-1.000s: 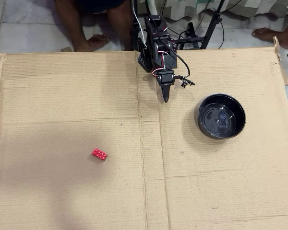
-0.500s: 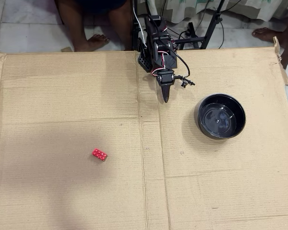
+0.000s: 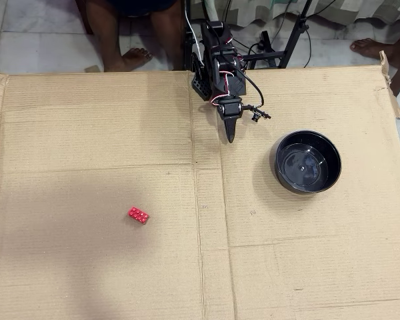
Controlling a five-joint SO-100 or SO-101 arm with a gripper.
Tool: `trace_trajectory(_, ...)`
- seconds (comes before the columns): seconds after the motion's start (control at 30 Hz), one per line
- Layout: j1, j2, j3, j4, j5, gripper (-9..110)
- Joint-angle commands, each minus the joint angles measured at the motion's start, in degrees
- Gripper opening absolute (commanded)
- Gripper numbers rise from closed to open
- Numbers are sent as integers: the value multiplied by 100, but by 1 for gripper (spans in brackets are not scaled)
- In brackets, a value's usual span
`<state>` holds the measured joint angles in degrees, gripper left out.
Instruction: Grasp a lego block and put it in the bin.
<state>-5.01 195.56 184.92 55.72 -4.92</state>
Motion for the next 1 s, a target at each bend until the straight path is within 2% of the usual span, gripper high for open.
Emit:
trace_trajectory(0.0, 35, 53, 79, -70, 53, 0)
trace_trajectory(0.27, 88, 53, 70, -79, 53, 1)
trace_trajectory(0.5, 756, 44, -18, -105, 176, 1)
trace_trajectory(0.8, 703, -325, -853, -97, 2681, 2)
trace_trajectory(0.97, 729, -1468, -1723, -97, 4017, 15)
